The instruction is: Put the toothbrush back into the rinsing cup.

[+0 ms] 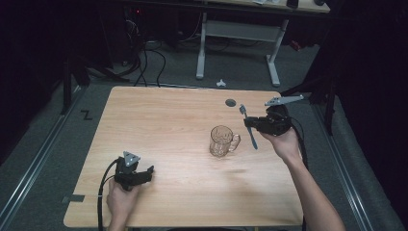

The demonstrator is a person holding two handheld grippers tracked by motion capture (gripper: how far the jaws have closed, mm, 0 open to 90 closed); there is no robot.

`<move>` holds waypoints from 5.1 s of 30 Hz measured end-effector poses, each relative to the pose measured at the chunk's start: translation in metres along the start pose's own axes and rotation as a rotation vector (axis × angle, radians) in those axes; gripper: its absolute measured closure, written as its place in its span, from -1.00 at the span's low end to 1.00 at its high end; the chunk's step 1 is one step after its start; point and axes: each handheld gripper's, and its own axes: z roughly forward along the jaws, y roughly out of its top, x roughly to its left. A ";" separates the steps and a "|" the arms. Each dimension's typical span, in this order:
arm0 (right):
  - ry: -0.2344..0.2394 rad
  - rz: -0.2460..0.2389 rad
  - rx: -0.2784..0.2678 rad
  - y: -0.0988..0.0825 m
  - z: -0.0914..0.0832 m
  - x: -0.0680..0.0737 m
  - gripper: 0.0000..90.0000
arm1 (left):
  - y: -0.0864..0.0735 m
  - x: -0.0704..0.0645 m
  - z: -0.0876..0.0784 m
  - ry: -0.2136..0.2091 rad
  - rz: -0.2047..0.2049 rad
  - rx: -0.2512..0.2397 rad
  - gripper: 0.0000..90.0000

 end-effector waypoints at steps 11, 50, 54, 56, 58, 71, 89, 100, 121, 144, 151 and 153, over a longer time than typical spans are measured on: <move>0.018 0.022 -0.036 0.004 0.010 0.002 0.78 | 0.000 0.000 0.000 0.000 0.000 0.000 -0.51; 0.029 0.041 -0.104 0.025 0.037 0.004 0.78 | 0.000 0.000 0.000 0.000 0.000 0.001 -0.51; 0.029 0.041 -0.107 0.025 0.040 0.004 0.78 | 0.000 0.000 0.000 0.000 0.000 0.001 -0.51; 0.030 0.039 -0.105 0.025 0.042 0.004 0.78 | 0.000 0.000 0.000 0.000 0.000 0.001 -0.51; 0.030 0.041 -0.105 0.025 0.043 0.004 0.78 | 0.000 0.000 0.000 0.000 0.000 0.001 -0.51; 0.026 0.056 -0.117 0.026 0.049 0.001 0.78 | 0.000 0.000 0.000 0.000 0.000 0.001 -0.51; 0.017 0.077 -0.108 0.016 0.049 -0.007 0.78 | 0.000 0.000 0.000 0.000 0.000 0.000 -0.51; 0.017 0.093 -0.116 0.011 0.045 -0.010 0.78 | 0.000 0.000 0.000 0.000 0.000 0.000 -0.51; 0.019 0.108 -0.133 0.000 0.038 -0.013 0.77 | 0.000 0.000 0.000 0.001 0.000 0.000 -0.51; 0.020 0.136 -0.155 -0.018 0.038 -0.016 0.77 | 0.000 0.000 0.000 0.001 0.000 0.001 -0.51; 0.022 0.142 -0.154 -0.023 0.042 -0.016 0.77 | 0.000 0.000 0.000 0.001 0.000 0.001 -0.51; 0.025 0.145 -0.157 -0.025 0.042 -0.017 0.77 | 0.000 0.000 0.000 0.001 0.000 0.001 -0.51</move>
